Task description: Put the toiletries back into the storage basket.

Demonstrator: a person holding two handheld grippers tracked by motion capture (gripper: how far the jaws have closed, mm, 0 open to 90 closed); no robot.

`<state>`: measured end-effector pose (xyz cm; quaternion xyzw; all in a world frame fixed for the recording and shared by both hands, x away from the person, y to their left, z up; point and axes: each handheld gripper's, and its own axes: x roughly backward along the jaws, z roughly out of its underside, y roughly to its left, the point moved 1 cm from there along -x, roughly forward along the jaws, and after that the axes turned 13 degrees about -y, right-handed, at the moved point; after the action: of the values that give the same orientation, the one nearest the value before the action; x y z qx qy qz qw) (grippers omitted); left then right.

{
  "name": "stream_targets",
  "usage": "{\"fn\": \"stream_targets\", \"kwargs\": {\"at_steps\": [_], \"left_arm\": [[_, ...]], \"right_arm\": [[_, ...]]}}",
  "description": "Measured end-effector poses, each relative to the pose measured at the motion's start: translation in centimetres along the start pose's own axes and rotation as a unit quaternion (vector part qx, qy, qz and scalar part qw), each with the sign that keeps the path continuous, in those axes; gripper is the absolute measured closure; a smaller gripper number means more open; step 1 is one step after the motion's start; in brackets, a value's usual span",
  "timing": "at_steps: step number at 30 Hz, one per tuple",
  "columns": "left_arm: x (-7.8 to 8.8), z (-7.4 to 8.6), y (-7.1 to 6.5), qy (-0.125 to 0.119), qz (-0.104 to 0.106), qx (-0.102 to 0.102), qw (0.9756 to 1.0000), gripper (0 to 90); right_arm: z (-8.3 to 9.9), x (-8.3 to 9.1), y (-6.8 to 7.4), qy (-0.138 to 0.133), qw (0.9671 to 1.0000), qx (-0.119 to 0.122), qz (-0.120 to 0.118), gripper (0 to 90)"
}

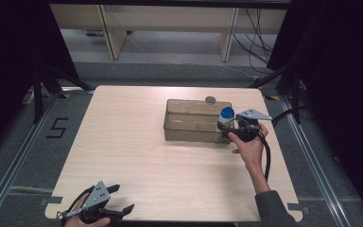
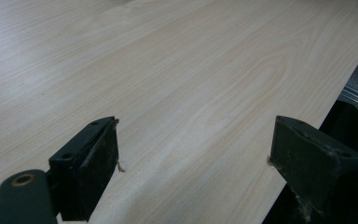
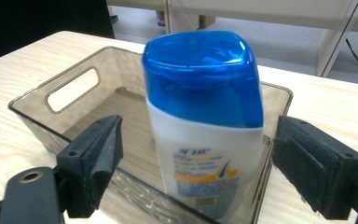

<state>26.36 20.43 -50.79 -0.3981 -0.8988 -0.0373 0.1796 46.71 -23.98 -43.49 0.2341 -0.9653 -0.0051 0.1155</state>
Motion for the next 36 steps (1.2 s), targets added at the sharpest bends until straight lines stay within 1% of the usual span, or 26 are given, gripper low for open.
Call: {"fn": "stream_targets", "kwargs": {"at_steps": [2,3,7,8,9,12,13,14,15,17,18,19,20,21,22,23,24,26,27,28,29,30,32,34,35,36], "left_arm": [[0.0,0.0,0.0,-0.001,0.001,0.0,1.0,15.1],[0.0,0.0,0.0,-0.001,0.001,0.0,1.0,15.1],[0.0,0.0,0.0,0.001,-0.003,0.001,1.0,15.1],[0.0,0.0,0.0,0.0,0.001,0.0,1.0,15.1],[0.0,0.0,0.0,0.001,-0.002,-0.002,1.0,15.1],[0.0,0.0,0.0,-0.001,0.0,0.001,1.0,15.1],[0.0,0.0,0.0,-0.001,0.0,0.001,1.0,15.1],[0.0,0.0,0.0,0.0,-0.002,-0.002,1.0,15.1],[0.0,0.0,0.0,0.0,-0.002,-0.002,1.0,15.1],[0.0,0.0,0.0,-0.001,0.0,0.001,1.0,15.1],[0.0,0.0,0.0,0.001,-0.002,-0.002,1.0,15.0],[0.0,0.0,0.0,0.0,0.0,-0.001,1.0,15.1],[0.0,0.0,0.0,0.0,0.0,0.0,1.0,15.1],[0.0,0.0,0.0,0.0,0.0,0.0,1.0,15.1],[0.0,0.0,0.0,0.0,-0.002,-0.001,1.0,15.1],[0.0,0.0,0.0,-0.002,-0.001,0.0,1.0,15.1],[0.0,0.0,0.0,-0.001,-0.002,0.0,1.0,15.1],[0.0,0.0,0.1,0.001,-0.002,-0.001,1.0,15.0],[0.1,0.0,0.1,0.003,-0.005,-0.003,1.0,15.1],[0.0,0.0,0.0,-0.001,0.0,0.0,1.0,15.1],[0.0,0.0,0.0,-0.001,0.0,0.0,1.0,15.1],[0.0,0.0,0.0,0.001,-0.003,-0.001,1.0,15.1],[0.0,0.0,0.0,0.0,-0.003,0.0,1.0,15.1],[0.0,0.0,0.1,0.001,-0.002,-0.002,1.0,15.0],[0.1,0.0,0.0,0.001,-0.004,-0.001,1.0,15.1],[0.1,0.0,0.0,0.001,-0.004,0.0,1.0,15.1]], "right_arm": [[0.1,0.4,0.3,0.002,1.0,-0.008,-0.004,16.9],[0.0,0.5,0.2,0.004,1.0,0.001,-0.006,16.9],[0.1,0.8,0.2,0.006,1.0,0.007,-0.003,16.3],[0.1,1.1,0.2,0.006,1.0,0.004,-0.001,16.3],[0.2,1.2,0.4,0.012,0.9999,-0.011,-0.002,16.3],[0.3,1.6,0.2,0.008,1.0,-0.004,0.0,16.3],[0.3,1.7,0.2,0.004,1.0,-0.008,0.002,16.3],[0.3,1.8,-0.1,0.005,0.9999,0.009,0.004,16.3],[0.3,1.8,-0.1,0.005,0.9999,0.009,0.004,16.3],[0.4,2.2,0.0,0.008,0.9999,-0.009,0.001,16.3],[0.5,2.3,0.0,0.008,0.9999,-0.012,-0.006,16.3],[0.6,2.3,0.0,0.005,0.9999,-0.014,0.001,16.3],[0.6,2.5,-0.1,0.009,0.9999,-0.004,-0.002,16.3],[0.6,2.5,-0.1,0.009,0.9999,-0.004,-0.002,16.3],[0.7,2.6,0.1,0.008,0.9999,-0.013,0.002,16.3],[0.6,2.7,0.0,0.009,0.9999,-0.005,0.0,16.3],[0.6,2.8,0.1,0.008,0.9999,-0.011,-0.004,16.3],[0.6,2.8,0.2,0.009,0.9999,-0.012,-0.007,16.4],[0.7,3.0,0.3,0.003,0.9999,-0.01,-0.004,16.4],[0.6,3.0,0.4,0.008,0.9998,-0.016,-0.008,16.4],[0.7,3.0,0.5,0.002,0.9999,-0.009,-0.008,16.3],[0.6,3.2,0.5,0.011,0.9999,-0.007,-0.01,16.3],[0.7,3.2,0.6,0.005,0.9999,-0.003,-0.011,16.3],[0.7,3.2,0.8,0.007,0.9998,-0.009,-0.015,16.4],[0.8,3.4,1.1,0.01,0.9997,-0.017,-0.011,16.3],[0.9,3.4,1.1,0.006,0.9999,-0.01,-0.011,16.3]]}}
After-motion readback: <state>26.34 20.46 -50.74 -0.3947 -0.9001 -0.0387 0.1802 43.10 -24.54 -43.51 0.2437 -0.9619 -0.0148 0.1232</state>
